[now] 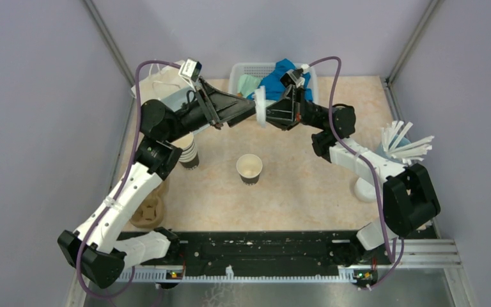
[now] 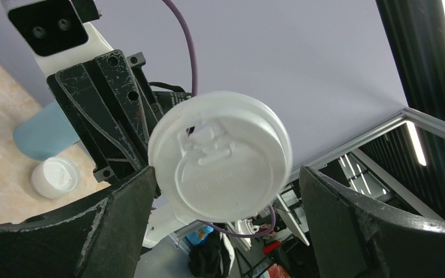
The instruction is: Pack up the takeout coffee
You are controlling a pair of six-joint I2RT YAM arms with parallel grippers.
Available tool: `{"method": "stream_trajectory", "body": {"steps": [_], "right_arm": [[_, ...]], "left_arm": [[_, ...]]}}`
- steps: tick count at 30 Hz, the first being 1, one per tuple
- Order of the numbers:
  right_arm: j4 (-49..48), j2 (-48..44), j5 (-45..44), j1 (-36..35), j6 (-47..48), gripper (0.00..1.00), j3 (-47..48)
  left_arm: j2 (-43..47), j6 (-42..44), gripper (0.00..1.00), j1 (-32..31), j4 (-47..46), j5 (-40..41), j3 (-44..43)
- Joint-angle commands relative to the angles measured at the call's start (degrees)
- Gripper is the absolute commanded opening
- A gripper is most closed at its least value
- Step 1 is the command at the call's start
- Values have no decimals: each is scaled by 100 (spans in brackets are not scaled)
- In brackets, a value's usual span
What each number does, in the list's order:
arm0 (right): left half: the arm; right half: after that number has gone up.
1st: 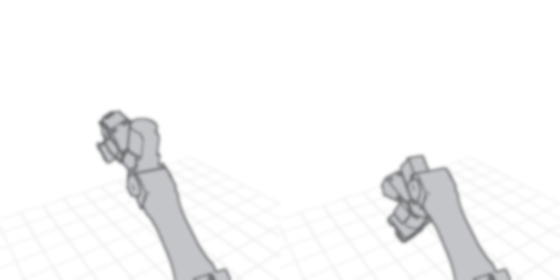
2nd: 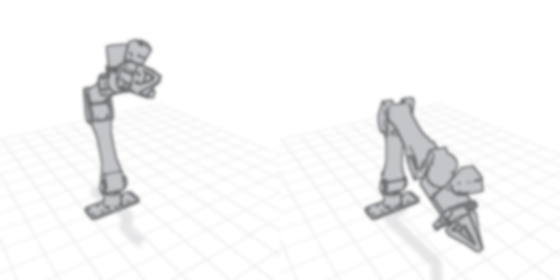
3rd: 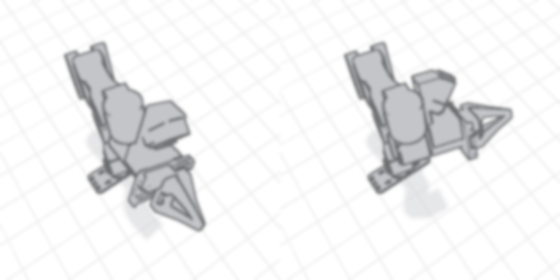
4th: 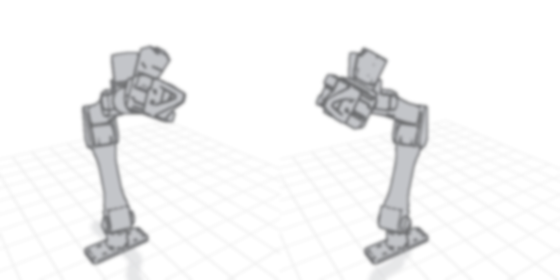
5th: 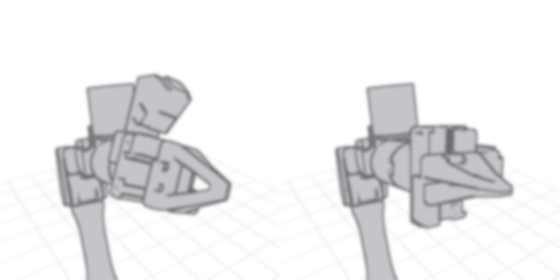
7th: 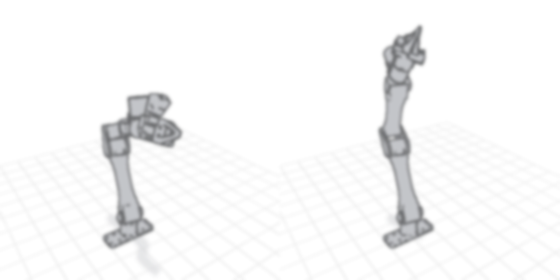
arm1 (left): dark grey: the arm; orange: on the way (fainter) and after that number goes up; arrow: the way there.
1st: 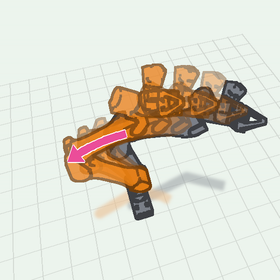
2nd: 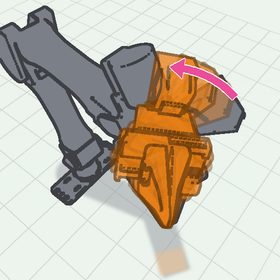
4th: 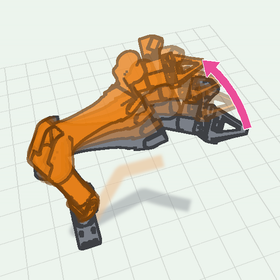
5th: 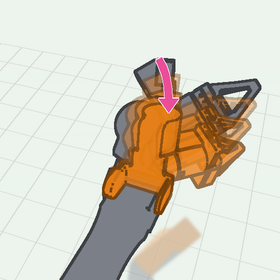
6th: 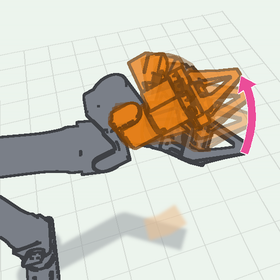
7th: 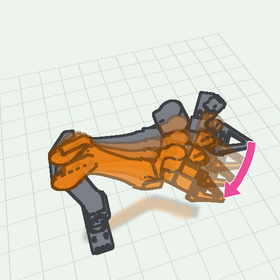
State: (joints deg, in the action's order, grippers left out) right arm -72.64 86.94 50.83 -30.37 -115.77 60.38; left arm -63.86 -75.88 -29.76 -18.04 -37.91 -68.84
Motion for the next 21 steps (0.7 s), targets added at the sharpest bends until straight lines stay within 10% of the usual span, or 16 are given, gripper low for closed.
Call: {"method": "stream_trajectory", "body": {"steps": [1,21], "right_arm": [[-303,-14,-121,-71,25,0,19],[255,-131,41,-74,436,0,85]], "left_arm": [[78,-76,98,14,-534,-154,17],[-122,382,98,14,557,-156,-457]]}}
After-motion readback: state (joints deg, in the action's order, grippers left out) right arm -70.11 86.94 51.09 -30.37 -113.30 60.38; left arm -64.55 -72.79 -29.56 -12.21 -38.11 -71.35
